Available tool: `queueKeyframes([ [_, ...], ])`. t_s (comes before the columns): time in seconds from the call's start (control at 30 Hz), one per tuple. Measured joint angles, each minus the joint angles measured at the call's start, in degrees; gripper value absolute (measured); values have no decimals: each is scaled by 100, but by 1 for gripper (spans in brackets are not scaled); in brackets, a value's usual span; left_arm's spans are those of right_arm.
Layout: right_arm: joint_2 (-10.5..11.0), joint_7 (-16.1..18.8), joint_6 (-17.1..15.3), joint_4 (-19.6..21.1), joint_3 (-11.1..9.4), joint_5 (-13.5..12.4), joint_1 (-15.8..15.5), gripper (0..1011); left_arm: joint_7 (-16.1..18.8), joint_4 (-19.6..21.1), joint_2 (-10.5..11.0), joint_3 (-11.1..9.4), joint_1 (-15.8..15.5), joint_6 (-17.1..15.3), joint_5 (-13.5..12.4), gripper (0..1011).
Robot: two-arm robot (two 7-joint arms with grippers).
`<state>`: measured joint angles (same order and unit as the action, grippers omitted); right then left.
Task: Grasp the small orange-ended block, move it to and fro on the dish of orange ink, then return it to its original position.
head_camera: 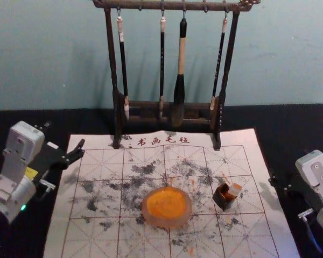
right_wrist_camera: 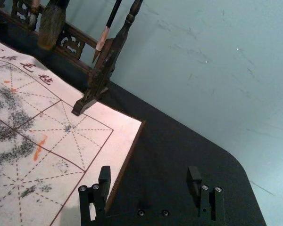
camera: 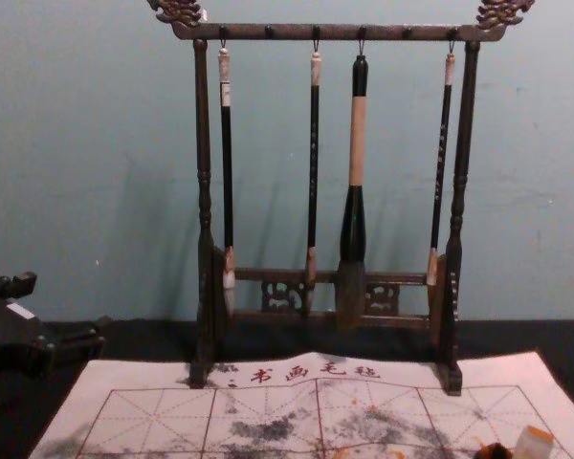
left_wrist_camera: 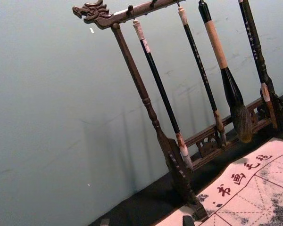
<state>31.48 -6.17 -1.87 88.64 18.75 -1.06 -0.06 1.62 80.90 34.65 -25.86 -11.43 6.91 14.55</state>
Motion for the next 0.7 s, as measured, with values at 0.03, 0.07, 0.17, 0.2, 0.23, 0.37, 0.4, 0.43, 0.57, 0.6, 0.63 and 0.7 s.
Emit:
queueKeyframes([
  [0.03, 0, 0, 0, 0, 0, 0, 0, 1000, 0, 0, 0, 0, 0, 0, 0, 1001],
  [0.07, 8, 1, 0, 9, 1, 0, 1, 1000, 0, 0, 0, 0, 0, 0, 0, 1001],
  [0.17, 18, 4, -1, 24, 5, -1, 3, 1000, 0, 0, 0, 0, 0, 0, 0, 1001],
  [0.2, 21, 4, -1, 28, 6, -1, 3, 1000, 0, 0, 0, 0, 0, 0, 0, 1001],
  [0.23, 26, 6, -3, 34, 8, -2, 4, 1000, 0, 0, 0, 0, 0, 0, 0, 1002],
  [0.37, 35, 8, -7, 48, 11, -4, 5, 1000, 0, 0, 0, 0, 0, 0, 0, 1001],
  [0.4, 36, 9, -7, 51, 11, -4, 6, 1000, 0, 0, 0, 0, 0, 0, 0, 1001],
  [0.43, 40, 10, -9, 56, 12, -6, 7, 1000, 0, 0, 0, 0, 0, 0, 0, 1001],
  [0.57, 47, 12, -12, 64, 14, -9, 8, 1000, 0, 0, 0, 0, 0, 0, 0, 1001],
  [0.6, 47, 12, -12, 65, 15, -10, 8, 1000, 0, 0, 0, 0, 0, 0, 0, 1001],
  [0.63, 49, 12, -13, 67, 15, -10, 9, 1000, 0, 0, 0, 0, 0, 0, 0, 1001],
  [0.7, 51, 13, -14, 70, 16, -12, 10, 1000, 0, 0, 0, 0, 0, 0, 0, 1001],
])
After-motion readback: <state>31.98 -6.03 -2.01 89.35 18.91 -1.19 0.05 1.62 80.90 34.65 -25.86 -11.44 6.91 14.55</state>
